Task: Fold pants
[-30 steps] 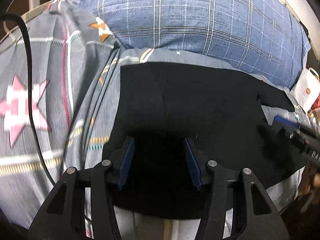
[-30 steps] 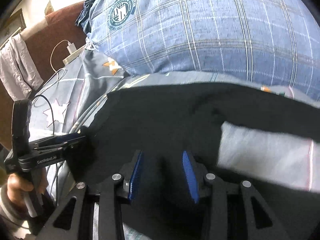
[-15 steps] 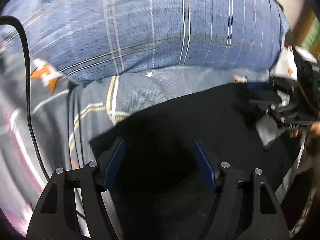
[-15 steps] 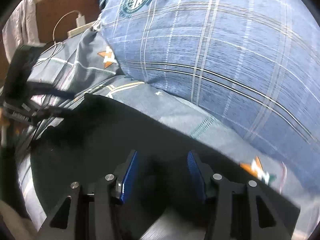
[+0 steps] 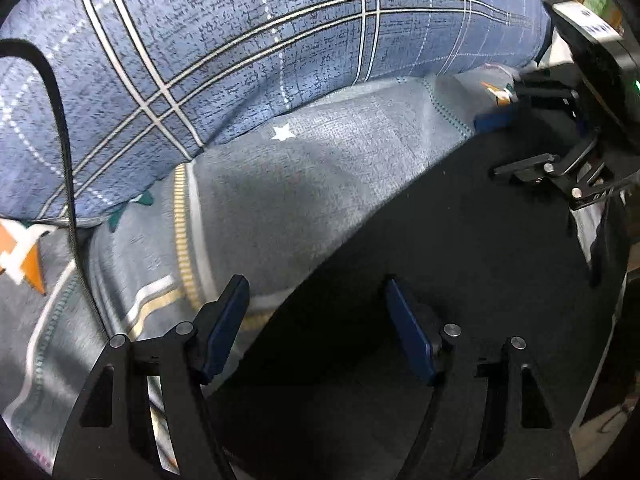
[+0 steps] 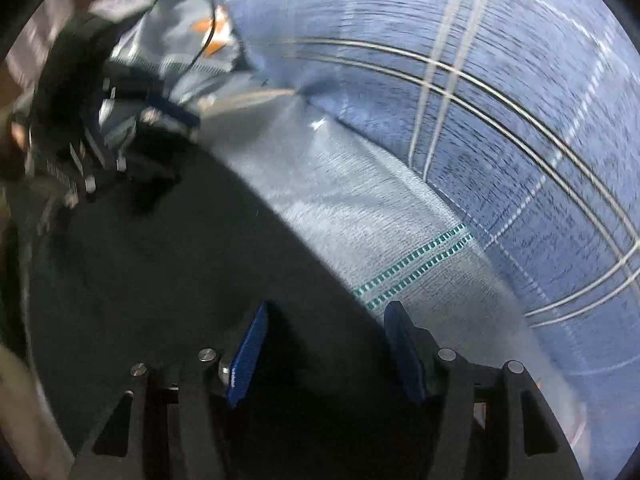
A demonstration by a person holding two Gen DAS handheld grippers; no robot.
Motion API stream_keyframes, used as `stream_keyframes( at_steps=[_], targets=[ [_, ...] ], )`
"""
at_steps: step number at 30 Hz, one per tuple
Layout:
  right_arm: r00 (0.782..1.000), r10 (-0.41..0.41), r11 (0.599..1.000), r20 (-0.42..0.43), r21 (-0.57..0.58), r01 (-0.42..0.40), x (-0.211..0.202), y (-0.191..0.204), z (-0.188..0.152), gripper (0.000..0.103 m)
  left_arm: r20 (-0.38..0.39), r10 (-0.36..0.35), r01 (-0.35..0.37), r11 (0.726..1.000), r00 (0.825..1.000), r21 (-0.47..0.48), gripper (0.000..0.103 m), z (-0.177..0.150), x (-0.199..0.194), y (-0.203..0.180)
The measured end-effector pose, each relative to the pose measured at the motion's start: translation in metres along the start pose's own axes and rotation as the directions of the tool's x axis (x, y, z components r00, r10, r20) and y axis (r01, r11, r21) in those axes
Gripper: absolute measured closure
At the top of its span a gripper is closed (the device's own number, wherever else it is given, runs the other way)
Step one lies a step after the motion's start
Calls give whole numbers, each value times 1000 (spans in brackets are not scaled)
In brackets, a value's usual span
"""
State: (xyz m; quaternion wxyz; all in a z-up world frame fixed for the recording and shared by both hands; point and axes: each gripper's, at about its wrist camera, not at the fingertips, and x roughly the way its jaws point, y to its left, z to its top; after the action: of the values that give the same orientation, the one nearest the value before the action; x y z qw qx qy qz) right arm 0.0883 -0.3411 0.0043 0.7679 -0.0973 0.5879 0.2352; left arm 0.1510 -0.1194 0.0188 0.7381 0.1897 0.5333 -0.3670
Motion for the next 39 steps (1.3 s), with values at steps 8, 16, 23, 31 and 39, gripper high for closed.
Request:
stream_keyframes(
  at_steps=[8,16,23,31,39],
  targets=[
    [967,-215,971,136,-79,227,-43,49,-11,98,82,55,-57,998,995,19,93,-3,-30,-28],
    [928,-186,979,322,-23,204,-150,137,-87,102,295,-5,7,1000,955,-8,93,-88,-137,-75],
    [956,-123,991,265,86,104,-118,201,-174,102,238,-72,105,986,969,-131,93,-180,-117,-107],
    [897,-268,943,351,286,170,-137,143,-136,78,305,-68,155,950,950,-271,88,-175,-144,-94],
    [940,-170,867,295,499,0,-111,54,-109,51,332,-138,301,805,933,-511,35,-157,-115,-54]
  ],
)
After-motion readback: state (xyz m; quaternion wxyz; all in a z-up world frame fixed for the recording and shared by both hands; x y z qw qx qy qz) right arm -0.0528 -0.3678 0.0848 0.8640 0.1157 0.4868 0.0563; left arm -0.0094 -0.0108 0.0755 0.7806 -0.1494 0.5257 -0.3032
